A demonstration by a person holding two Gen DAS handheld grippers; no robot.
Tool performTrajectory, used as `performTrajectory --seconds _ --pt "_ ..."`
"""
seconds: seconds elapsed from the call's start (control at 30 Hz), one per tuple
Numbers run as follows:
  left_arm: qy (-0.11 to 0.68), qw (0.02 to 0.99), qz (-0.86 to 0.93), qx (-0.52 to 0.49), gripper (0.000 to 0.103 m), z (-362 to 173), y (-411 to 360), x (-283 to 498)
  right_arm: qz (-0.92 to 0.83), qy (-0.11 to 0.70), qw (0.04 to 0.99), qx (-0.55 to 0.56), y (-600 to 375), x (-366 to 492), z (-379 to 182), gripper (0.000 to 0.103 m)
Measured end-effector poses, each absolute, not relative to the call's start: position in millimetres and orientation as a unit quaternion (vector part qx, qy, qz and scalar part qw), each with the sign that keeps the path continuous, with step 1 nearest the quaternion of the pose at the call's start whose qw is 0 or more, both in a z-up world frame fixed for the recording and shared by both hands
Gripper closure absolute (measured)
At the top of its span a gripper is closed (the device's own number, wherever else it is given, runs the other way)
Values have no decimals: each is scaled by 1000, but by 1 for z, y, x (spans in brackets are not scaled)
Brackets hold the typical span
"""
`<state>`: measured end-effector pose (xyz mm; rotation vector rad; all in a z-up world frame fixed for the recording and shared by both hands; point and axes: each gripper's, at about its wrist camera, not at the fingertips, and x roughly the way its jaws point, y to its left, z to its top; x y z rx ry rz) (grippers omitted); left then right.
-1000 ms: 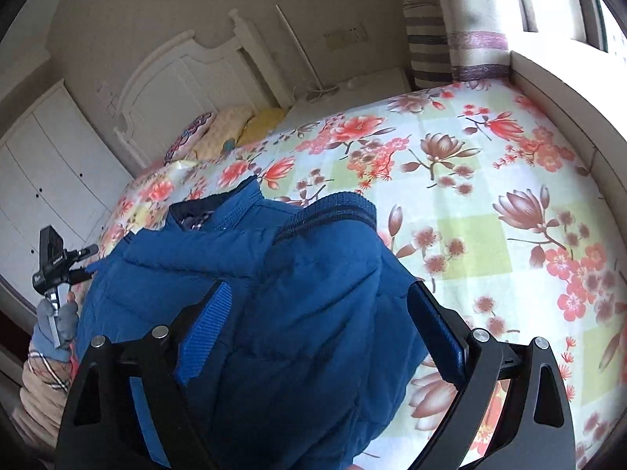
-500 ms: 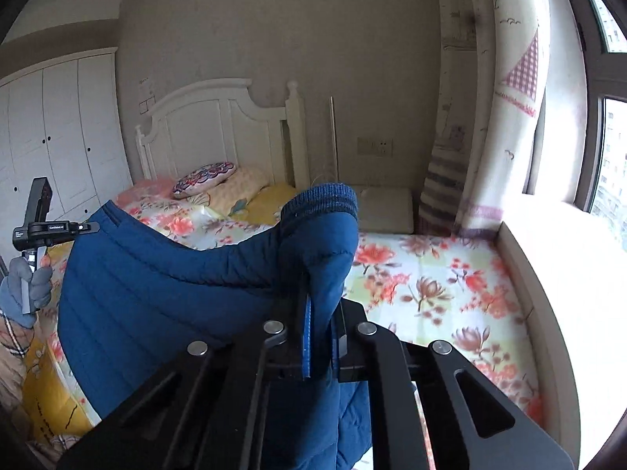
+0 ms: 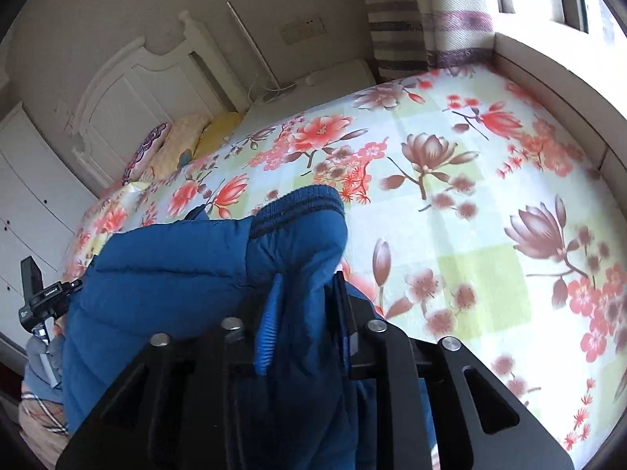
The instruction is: Fold large clothes
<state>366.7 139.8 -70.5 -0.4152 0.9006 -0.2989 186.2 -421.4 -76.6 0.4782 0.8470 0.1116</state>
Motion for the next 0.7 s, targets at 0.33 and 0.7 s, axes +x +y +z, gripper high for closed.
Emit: performTrajectory --seconds 0.33,0.7 --pt "380 880 -239 -157 12 -47 193 201 148 323 918 176 -415 -12 -45 4" --pt "393 868 -243 -184 40 -101 163 152 171 308 927 129 -363 -51 -98 69"
